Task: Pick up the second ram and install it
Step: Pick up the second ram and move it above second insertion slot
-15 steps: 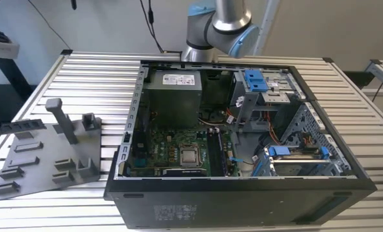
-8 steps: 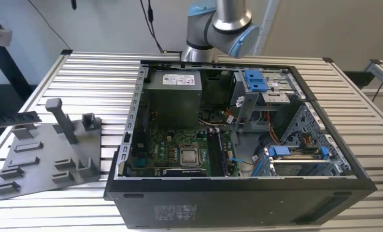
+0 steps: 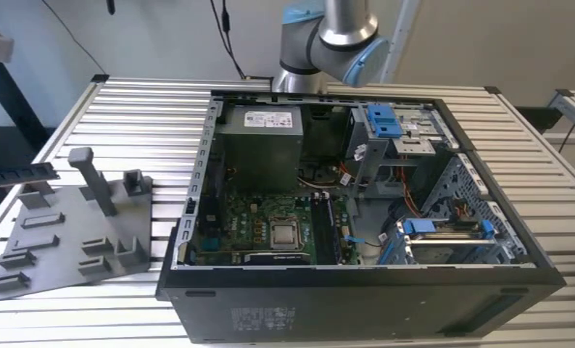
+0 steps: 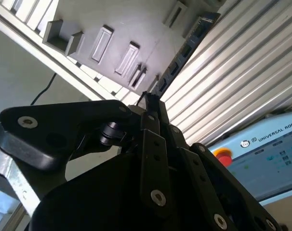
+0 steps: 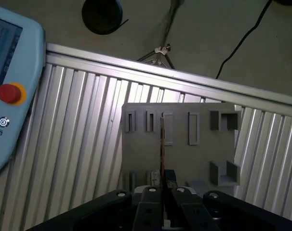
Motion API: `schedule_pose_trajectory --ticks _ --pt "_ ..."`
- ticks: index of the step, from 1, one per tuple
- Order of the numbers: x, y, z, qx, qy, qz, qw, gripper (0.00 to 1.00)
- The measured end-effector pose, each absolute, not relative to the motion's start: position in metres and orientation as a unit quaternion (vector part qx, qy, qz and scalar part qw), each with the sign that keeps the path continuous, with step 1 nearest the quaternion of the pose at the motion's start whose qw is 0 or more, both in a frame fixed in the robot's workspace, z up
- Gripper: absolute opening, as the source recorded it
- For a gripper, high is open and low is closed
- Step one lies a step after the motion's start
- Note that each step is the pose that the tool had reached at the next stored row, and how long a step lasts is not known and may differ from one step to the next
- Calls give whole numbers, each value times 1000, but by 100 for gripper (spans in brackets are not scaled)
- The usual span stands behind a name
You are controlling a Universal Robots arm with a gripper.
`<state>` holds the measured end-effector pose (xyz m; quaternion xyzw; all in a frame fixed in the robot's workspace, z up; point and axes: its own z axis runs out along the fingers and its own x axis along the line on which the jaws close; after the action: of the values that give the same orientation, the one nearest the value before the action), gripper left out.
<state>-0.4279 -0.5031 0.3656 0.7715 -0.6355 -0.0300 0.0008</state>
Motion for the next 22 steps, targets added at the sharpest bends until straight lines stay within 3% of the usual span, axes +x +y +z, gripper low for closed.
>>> schedule_pose_trajectory --ticks 22 --pt "-428 -503 406 744 -667 -30 -1 14"
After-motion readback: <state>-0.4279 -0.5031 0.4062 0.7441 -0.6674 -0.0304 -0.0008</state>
